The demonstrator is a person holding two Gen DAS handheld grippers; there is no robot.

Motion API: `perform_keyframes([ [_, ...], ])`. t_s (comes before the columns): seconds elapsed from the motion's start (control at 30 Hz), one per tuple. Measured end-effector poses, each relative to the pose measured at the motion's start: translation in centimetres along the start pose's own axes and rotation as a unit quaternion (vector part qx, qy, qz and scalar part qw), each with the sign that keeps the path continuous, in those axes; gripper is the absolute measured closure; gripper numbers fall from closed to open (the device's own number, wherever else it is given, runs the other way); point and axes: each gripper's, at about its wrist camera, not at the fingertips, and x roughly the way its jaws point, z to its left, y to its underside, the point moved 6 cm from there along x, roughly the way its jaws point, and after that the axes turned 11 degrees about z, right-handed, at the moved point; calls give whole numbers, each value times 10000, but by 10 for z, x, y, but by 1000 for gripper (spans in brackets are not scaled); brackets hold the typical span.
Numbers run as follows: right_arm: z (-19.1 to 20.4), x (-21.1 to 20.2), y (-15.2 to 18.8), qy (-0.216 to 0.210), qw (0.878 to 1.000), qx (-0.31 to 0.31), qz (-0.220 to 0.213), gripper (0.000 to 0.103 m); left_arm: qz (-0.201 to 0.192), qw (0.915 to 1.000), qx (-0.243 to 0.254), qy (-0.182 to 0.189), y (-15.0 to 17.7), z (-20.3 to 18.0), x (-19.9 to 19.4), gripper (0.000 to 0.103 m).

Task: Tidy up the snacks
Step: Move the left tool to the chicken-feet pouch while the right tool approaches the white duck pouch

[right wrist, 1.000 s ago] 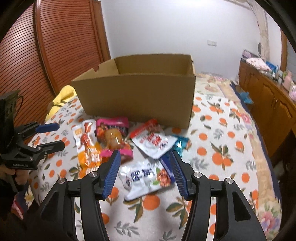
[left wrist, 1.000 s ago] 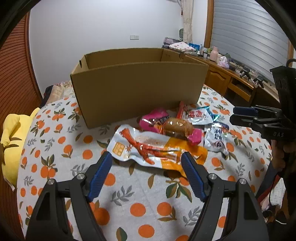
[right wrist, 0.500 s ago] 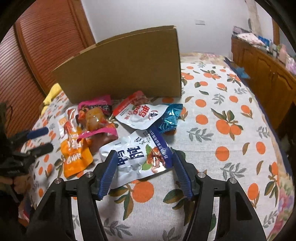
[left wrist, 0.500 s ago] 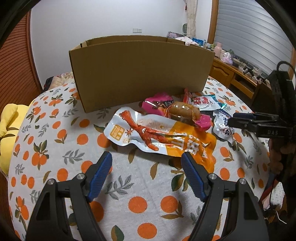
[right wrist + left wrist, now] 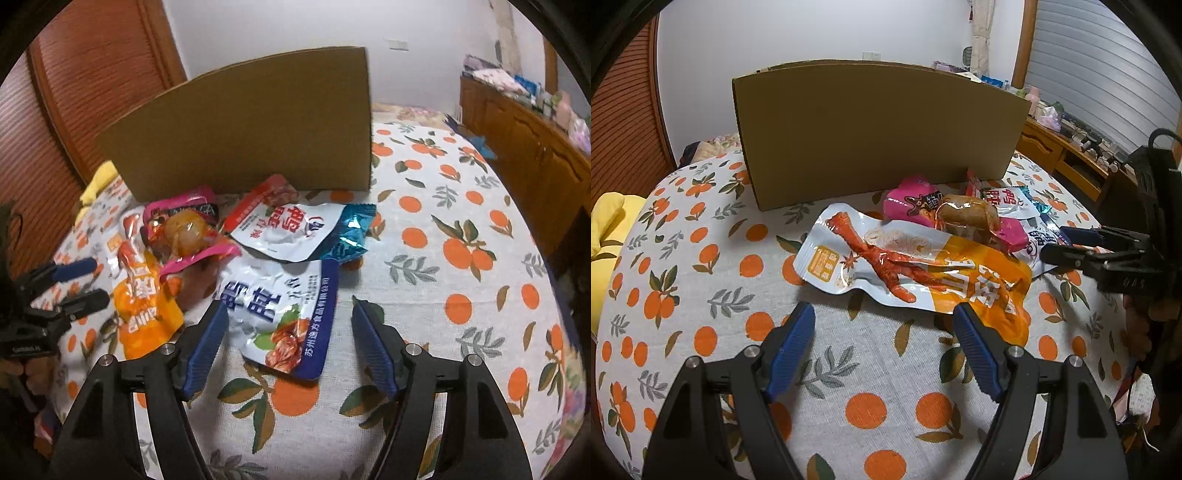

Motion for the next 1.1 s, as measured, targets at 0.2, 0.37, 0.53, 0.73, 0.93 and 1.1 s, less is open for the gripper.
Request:
perform_keyframes([
  [0.2, 16, 6, -3, 187, 9990, -404, 96, 30, 10, 10000, -10, 2, 0, 0, 1, 25],
  [0.37, 19, 12, -12, 174, 9985, -490, 143, 30, 2, 9999, -110, 68, 2, 4, 1, 25],
  [0.53, 21, 14, -18, 124, 9982, -558, 154, 30, 5, 9998, -147, 96, 3, 5, 0, 25],
  [0.73, 21, 10, -24, -172, 9990, -402, 87, 30, 12, 9999, -140, 93, 3, 6, 1, 25],
  [0.93, 21, 23, -32, -105, 9992, -326, 223, 27, 17, 9999, -143, 93, 3, 6, 1, 25],
  [1.1, 25, 24, -28, 41, 9982, -566, 202, 24, -47, 9998, -145, 106, -3, 2, -2, 25],
])
